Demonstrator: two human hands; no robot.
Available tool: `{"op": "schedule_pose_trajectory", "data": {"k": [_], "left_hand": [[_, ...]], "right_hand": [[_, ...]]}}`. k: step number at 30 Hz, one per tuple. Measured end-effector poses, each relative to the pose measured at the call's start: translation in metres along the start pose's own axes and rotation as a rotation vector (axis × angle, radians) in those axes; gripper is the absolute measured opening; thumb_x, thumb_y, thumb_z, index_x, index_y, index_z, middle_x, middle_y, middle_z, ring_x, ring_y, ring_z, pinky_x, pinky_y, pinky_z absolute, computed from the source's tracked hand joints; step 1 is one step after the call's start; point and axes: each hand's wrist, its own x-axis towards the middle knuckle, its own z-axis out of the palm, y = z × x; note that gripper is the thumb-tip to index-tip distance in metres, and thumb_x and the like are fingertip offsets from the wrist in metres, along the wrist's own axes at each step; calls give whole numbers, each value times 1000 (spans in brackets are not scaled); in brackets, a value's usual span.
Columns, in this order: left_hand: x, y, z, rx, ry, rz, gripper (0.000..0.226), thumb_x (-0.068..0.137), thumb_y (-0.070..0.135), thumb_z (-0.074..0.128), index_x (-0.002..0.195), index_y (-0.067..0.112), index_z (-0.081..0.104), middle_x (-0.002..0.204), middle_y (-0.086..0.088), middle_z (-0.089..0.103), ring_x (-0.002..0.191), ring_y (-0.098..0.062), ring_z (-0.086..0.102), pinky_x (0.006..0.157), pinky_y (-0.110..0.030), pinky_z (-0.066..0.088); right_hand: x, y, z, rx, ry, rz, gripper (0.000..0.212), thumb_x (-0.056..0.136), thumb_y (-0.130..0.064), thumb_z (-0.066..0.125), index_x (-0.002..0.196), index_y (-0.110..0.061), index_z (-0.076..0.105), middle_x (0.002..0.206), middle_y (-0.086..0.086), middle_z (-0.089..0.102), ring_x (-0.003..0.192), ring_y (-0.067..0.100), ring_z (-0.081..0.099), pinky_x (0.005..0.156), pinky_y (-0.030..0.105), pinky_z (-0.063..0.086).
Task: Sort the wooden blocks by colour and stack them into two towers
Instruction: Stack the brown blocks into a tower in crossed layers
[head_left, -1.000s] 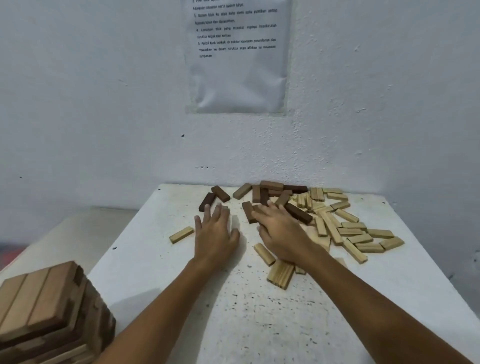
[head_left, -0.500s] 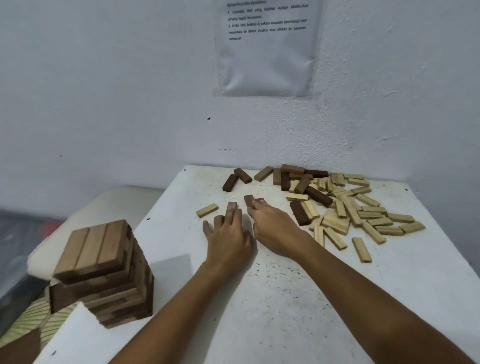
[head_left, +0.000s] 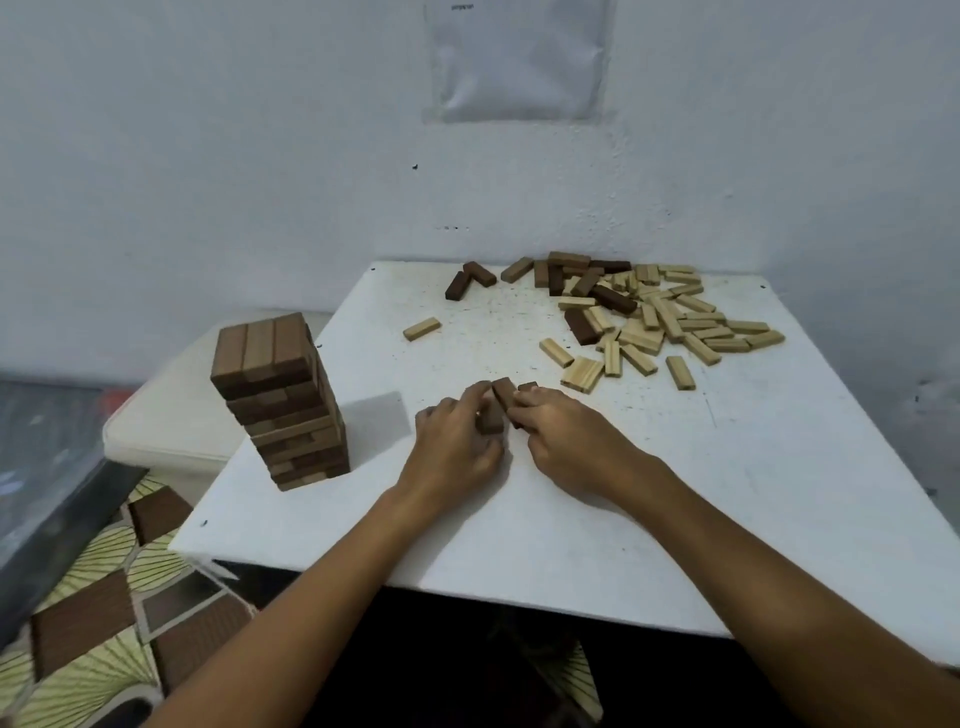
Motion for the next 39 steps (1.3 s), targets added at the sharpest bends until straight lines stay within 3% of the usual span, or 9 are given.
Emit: {"op": "schedule_pose_trajectory", "data": {"k": [6,13,15,19,23,29,31,35,39], "left_hand": [[-36,3,-10,-42,-32,107,40,77,9,70,116,14,64,98,6,69,91,-9,60,80,-8,40],[-57,0,-20,-28,-69,128,34,72,19,79,105,17,71,95,8,67,92,-8,59,82,-25,45],[-55,0,-19,-11,-79,119,41,71,27,79,110,19,71,108,7,67,105,-14,55,89,-28,43],[-49,4,-18,88,-180,73,60,69,49,68,126,32,63,142,4,52,129,-20,40,105,-43,34],[-40,10,-19,138,-288,70,66,68,60,55,128,32,62,143,10,50,129,-22,39,104,-47,34],[-29,4,-18,76,-320,120,41,80,21,75,121,17,69,139,-5,54,127,-21,49,100,-20,32],[-30,4,-18,44,-287,132,40,76,25,75,115,15,72,133,-7,57,122,-19,53,94,-16,33],[-33,6,-10,-27,-233,73,59,67,57,68,110,18,74,128,-1,60,119,-13,54,105,-39,39],[-32,12,-1,30,-251,77,71,61,62,70,119,21,68,136,2,54,126,-5,46,114,-59,16]], "right_hand": [[-45,-17,1,142,-14,-29,40,90,-1,43,117,-14,68,129,3,58,123,19,45,100,39,41],[-77,-23,0,438,98,28,43,86,7,50,117,-15,69,119,-2,65,109,10,58,96,28,48],[-77,-18,0,458,122,53,44,85,6,54,121,-14,67,123,-3,62,114,10,56,100,27,47],[-74,-7,-9,443,-1,84,52,78,-1,68,127,-16,63,121,-5,58,119,9,51,93,2,34],[-68,3,-10,395,-85,152,60,74,-15,75,131,-23,61,147,2,46,136,13,40,110,31,32],[-65,4,-9,281,-4,166,53,78,-27,78,128,-18,63,138,-1,49,128,16,44,99,32,34],[-66,6,-6,232,1,159,48,84,-28,72,129,-19,62,134,-2,49,127,16,41,103,35,35],[-68,11,0,162,55,123,34,94,-15,58,126,-22,64,119,-3,52,118,16,44,100,32,38],[-72,6,5,165,159,124,28,93,-16,60,115,-28,71,95,-6,55,97,17,53,84,35,46]]}}
